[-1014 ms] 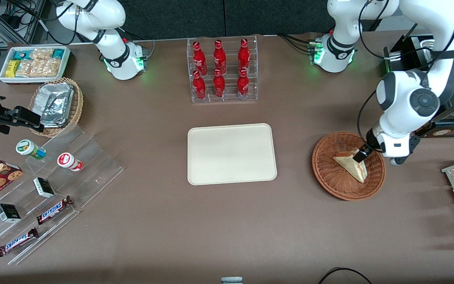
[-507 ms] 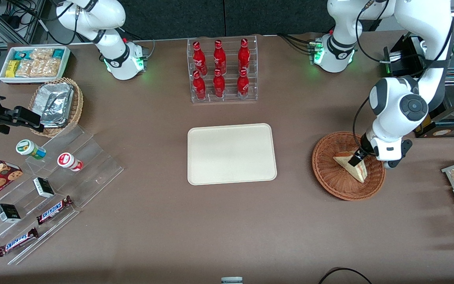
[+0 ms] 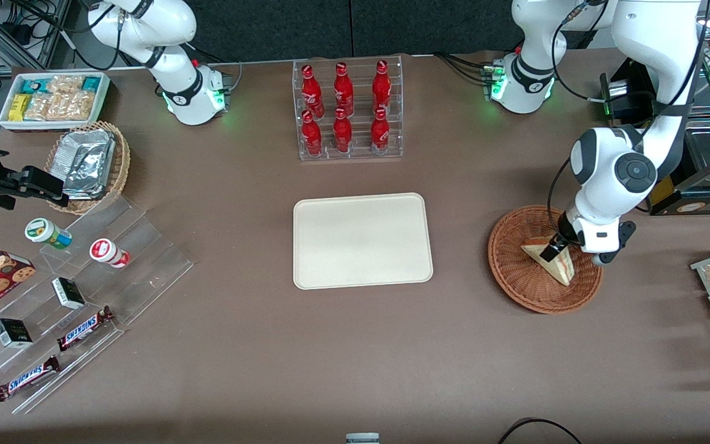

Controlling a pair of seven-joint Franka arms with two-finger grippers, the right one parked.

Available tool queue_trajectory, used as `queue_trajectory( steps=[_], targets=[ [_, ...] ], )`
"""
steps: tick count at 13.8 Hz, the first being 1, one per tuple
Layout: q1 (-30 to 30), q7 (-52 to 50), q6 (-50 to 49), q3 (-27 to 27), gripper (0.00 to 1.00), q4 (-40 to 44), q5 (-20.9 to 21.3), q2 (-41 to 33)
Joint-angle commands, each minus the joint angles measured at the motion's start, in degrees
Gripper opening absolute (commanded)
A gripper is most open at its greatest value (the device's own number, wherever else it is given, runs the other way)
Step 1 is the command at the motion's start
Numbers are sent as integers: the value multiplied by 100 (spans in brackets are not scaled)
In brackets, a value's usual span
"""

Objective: Place sandwich from basket to tray
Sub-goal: 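Close the left gripper on the sandwich and lift it from the basket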

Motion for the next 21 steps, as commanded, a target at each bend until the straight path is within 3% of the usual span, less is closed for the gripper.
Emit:
queue_trajectory(
  steps=[1, 2, 6, 9, 13, 15, 21],
  targets=[
    [-21, -131, 147, 18, 11, -82, 91, 10],
    [-21, -131, 147, 18, 0, -82, 91, 10],
    [-30, -35, 77, 9, 0, -38, 91, -121],
    [-205, 377, -772, 0, 0, 285, 275, -569],
    [-942, 397, -2846, -17, 0, 1918, 275, -474],
    [-1399, 352, -3410, -17, 0, 2588, 275, -298],
    [-2621, 80, -3466, -17, 0, 3335, 205, 228]
  ],
)
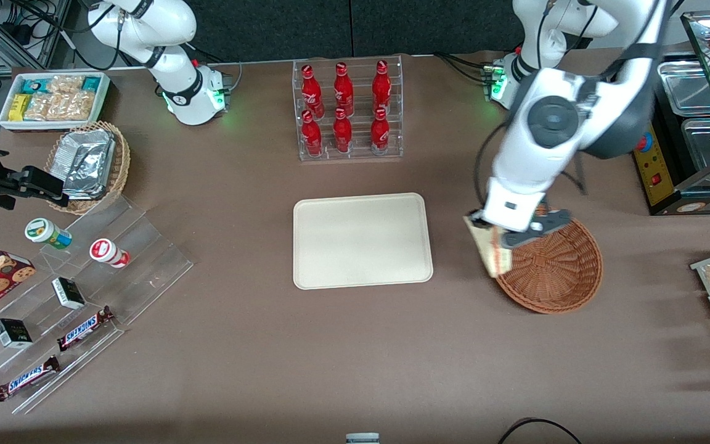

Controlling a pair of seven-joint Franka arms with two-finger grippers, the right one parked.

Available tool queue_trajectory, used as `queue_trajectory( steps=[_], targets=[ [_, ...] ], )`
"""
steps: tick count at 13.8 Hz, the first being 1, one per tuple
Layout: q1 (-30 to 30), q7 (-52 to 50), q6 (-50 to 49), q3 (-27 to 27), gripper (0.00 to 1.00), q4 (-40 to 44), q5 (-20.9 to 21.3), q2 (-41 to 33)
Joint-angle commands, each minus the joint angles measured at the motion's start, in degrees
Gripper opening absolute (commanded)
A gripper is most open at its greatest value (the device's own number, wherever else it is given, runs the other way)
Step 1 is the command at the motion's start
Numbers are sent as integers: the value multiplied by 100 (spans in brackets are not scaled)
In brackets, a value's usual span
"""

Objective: Place sandwich from basket to tray
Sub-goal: 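Carry the sandwich with the left gripper over the cream tray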

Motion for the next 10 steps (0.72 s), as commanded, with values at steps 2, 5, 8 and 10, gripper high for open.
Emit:
queue_trajectory(
  steps=[2, 5, 8, 10],
  targets=[
    [-695, -212, -81, 79, 0, 925, 7, 837],
    [-1091, -379, 259, 79, 0, 1409, 51, 1514],
    [-1408, -538, 919, 88, 0, 1629, 77, 2085],
    [-1610, -616, 956, 88, 0, 2103, 77, 2560]
  ],
)
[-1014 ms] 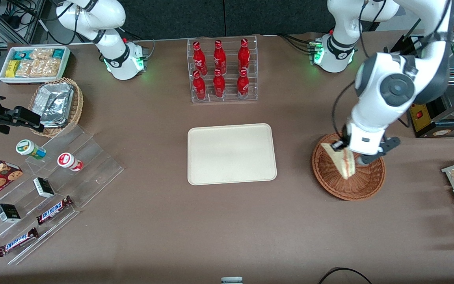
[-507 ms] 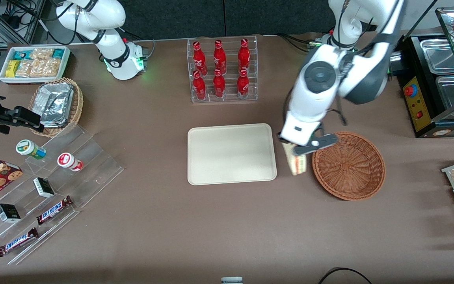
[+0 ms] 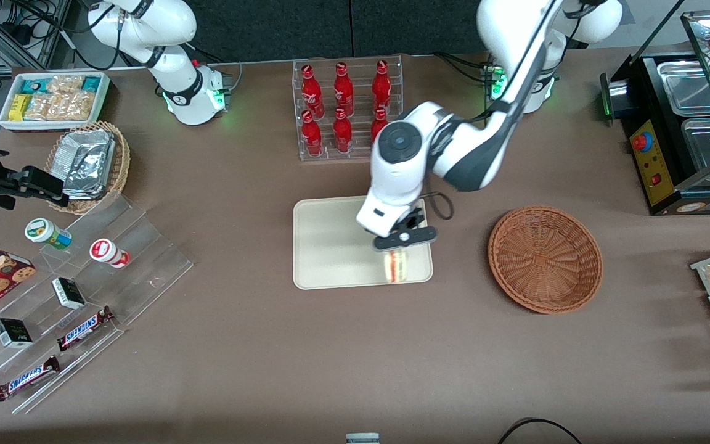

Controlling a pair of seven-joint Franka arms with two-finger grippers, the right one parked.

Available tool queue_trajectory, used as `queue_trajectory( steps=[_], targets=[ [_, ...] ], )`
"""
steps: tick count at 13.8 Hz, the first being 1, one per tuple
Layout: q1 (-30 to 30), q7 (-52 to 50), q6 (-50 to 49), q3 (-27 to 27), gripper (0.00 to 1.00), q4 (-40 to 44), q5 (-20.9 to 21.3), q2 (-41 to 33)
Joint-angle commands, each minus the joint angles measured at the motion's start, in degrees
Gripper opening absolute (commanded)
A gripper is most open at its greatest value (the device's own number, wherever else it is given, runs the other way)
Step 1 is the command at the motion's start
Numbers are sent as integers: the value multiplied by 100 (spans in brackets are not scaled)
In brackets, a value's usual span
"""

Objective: Place sandwich from basket to tray
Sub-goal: 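Carry the sandwich with the left gripper over the cream tray, then lower the sandwich onto the tray and open the left gripper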

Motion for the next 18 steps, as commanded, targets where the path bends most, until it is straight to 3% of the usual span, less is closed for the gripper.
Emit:
queue_trajectory(
  steps=[1, 9, 18],
  targets=[
    [-302, -295, -37, 86, 0, 675, 74, 607],
    [-566, -411, -1, 86, 0, 1010, 47, 1275],
    [-672, -402, -63, 25, 0, 817, 47, 1241]
  ],
)
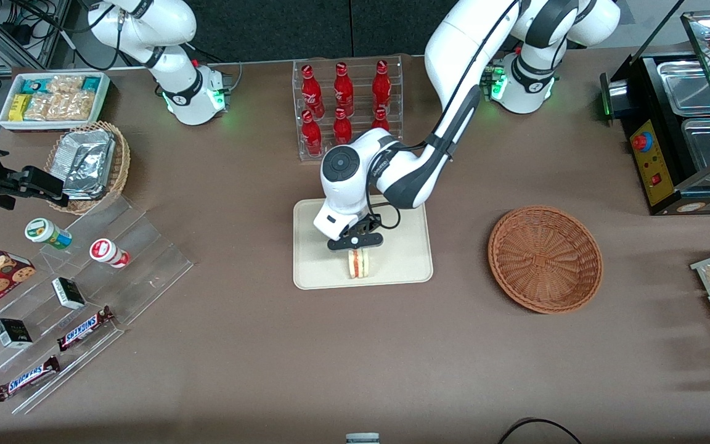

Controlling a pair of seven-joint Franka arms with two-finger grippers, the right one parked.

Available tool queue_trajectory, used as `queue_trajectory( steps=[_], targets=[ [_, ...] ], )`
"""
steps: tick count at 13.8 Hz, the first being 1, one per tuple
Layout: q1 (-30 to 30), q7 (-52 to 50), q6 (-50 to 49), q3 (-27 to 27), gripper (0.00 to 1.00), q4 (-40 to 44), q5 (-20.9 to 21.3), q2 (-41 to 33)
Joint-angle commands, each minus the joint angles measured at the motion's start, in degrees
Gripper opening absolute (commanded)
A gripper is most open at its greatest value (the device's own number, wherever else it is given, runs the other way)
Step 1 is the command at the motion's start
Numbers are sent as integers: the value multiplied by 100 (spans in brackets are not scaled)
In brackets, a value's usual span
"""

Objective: Place sandwich from basket to tray
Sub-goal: 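Lower the sandwich onto the tray and open the left gripper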

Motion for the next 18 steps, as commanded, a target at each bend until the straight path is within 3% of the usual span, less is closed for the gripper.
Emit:
queue_trajectory(
  steps=[1, 4, 5, 6, 7, 14, 18],
  targets=[
    [-85, -115, -70, 25, 0, 4, 47, 33],
    [-225, -123, -70, 16, 0, -75, 65, 33],
    [-225, -123, -70, 16, 11, -75, 56, 33],
    [-234, -132, -70, 16, 73, -75, 56, 33],
    [-234, -132, -70, 16, 100, -75, 56, 33],
    [-173, -141, -341, 51, 100, -6, 4, -238],
    [12, -887, -982, 121, 100, 48, 56, -870]
  ],
)
